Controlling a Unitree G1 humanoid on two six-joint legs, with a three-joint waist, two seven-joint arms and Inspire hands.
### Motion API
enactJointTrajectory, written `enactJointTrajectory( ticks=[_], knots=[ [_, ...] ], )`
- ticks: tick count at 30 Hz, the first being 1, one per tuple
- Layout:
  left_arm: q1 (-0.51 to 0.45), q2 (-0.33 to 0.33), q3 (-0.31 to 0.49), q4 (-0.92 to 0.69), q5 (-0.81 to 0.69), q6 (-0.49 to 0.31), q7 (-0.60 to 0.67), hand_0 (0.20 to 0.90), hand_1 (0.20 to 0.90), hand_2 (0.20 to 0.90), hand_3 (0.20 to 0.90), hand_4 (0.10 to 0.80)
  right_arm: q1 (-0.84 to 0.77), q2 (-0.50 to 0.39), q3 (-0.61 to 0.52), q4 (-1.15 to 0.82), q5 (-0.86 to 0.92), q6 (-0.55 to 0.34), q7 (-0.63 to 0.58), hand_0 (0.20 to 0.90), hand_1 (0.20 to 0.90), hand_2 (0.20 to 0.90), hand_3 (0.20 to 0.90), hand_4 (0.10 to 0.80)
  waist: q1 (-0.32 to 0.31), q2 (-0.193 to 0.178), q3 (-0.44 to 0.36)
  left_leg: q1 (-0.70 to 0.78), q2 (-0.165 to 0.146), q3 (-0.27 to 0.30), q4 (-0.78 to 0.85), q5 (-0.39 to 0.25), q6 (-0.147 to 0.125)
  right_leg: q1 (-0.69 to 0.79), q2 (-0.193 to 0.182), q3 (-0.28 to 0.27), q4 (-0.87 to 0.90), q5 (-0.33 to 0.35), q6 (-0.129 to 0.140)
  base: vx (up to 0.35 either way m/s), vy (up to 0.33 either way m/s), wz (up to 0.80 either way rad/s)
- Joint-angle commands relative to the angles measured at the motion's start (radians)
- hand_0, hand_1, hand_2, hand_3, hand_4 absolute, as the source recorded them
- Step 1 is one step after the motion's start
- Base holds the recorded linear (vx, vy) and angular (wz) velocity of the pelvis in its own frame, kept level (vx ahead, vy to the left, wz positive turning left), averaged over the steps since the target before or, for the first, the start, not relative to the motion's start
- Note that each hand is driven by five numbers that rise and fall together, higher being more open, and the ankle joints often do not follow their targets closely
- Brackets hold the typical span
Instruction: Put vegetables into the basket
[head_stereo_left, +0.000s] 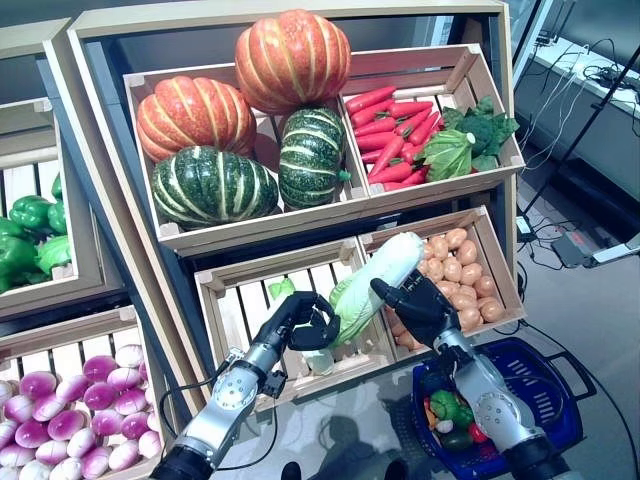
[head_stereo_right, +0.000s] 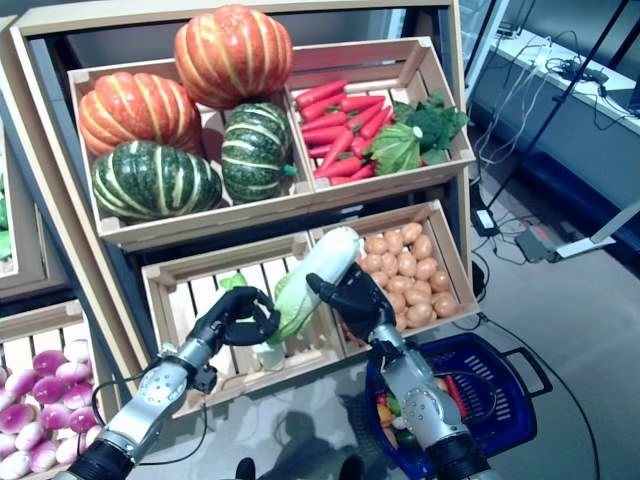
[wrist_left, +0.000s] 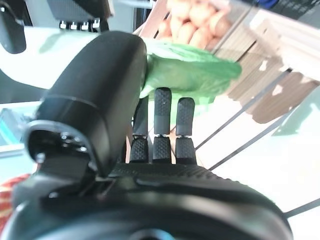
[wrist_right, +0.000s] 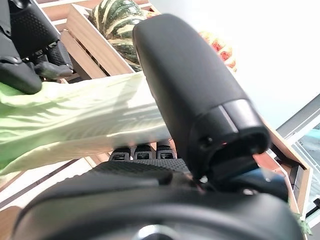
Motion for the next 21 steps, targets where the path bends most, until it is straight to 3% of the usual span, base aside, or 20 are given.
enactJointTrajectory(
  ticks=[1, 6, 7, 21],
  knots=[
    [-0.167, -0.002, -0.057, -0.063, -0.086, -0.067, -0.131, 0.300, 0.300, 0.300, 0.300, 0.400, -0.130, 0.048, 0.005, -0.063, 0.047, -0.037, 0.172, 0.900, 0.900, 0.900, 0.900, 0.800, -0.008, -0.045, -0.051, 0.014, -0.035, -0.022, 0.001, -0.068, 0.018, 0.049, -0.065, 0.035, 0.002, -0.008, 0.055, 0.006, -0.007, -0.08],
    [-0.162, -0.016, -0.085, -0.052, -0.127, -0.023, -0.239, 0.300, 0.300, 0.300, 0.300, 0.400, -0.137, 0.053, 0.014, -0.075, 0.058, -0.034, 0.207, 0.900, 0.900, 0.900, 0.900, 0.800, -0.012, -0.041, -0.052, 0.013, -0.034, -0.020, 0.001, -0.067, 0.018, 0.045, -0.064, 0.041, 0.002, -0.007, 0.057, 0.001, -0.003, -0.04],
    [-0.162, -0.019, -0.094, -0.050, -0.130, -0.012, -0.267, 0.300, 0.300, 0.300, 0.300, 0.400, -0.140, 0.055, 0.017, -0.075, 0.056, -0.035, 0.214, 0.300, 0.300, 0.300, 0.300, 0.400, -0.013, -0.040, -0.052, 0.013, -0.034, -0.017, 0.001, -0.068, 0.019, 0.045, -0.065, 0.041, 0.002, -0.007, 0.057, 0.000, 0.000, 0.00],
    [-0.158, -0.020, -0.099, -0.046, -0.110, 0.016, -0.308, 0.300, 0.300, 0.300, 0.300, 0.400, -0.134, 0.074, 0.010, -0.055, 0.073, -0.044, 0.233, 0.300, 0.300, 0.300, 0.300, 0.400, -0.017, -0.030, -0.054, 0.008, -0.026, -0.011, 0.001, -0.063, 0.016, 0.039, -0.063, 0.048, 0.002, -0.007, 0.058, 0.000, -0.004, -0.01]
  ],
)
